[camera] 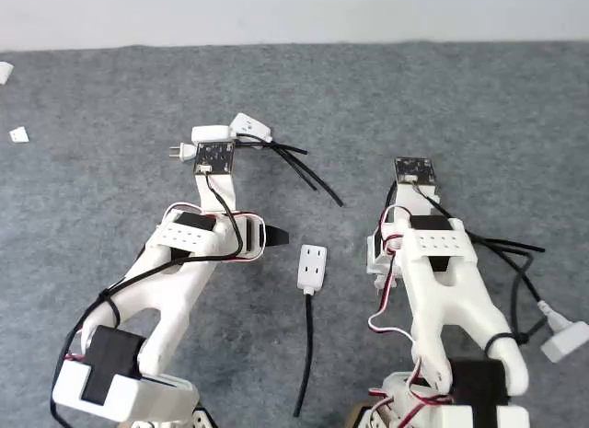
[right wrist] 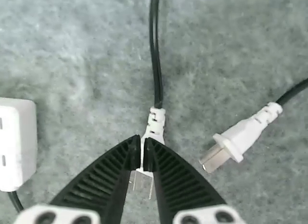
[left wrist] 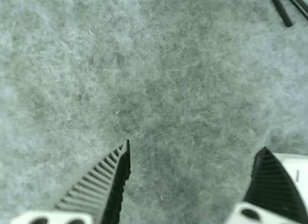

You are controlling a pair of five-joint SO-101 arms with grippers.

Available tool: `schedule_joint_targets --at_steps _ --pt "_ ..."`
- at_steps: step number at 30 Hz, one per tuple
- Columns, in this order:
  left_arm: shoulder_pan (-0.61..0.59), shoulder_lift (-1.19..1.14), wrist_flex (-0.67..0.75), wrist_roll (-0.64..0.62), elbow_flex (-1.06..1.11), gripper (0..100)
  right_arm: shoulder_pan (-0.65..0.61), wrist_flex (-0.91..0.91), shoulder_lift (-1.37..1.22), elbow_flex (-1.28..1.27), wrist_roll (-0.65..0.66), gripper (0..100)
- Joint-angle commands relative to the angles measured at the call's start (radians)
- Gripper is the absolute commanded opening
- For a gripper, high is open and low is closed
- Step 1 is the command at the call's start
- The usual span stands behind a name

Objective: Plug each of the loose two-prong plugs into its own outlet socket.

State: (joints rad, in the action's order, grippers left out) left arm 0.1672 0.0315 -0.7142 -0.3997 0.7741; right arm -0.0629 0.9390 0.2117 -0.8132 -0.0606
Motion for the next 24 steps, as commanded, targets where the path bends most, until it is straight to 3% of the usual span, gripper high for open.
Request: schedule_joint_targets --at_steps 1,7,15,24 --pt "-0.005 0.006 -0.003 -0.005 -0.045 38 0.007 0.008 -0.002 0.054 0.012 0.8" --pt "-0.005 0.006 -0.003 -0.005 -0.045 38 0.015 0.021 -0.004 0.054 0.037 0.8" --pt "-0.005 0.006 -0.003 -0.005 -0.045 38 0.120 0.033 -0.007 0.038 0.068 0.8" --pt "-0.005 0.006 -0.003 -0.003 -0.045 38 0.068 0.013 -0.002 0.043 0.063 0.8"
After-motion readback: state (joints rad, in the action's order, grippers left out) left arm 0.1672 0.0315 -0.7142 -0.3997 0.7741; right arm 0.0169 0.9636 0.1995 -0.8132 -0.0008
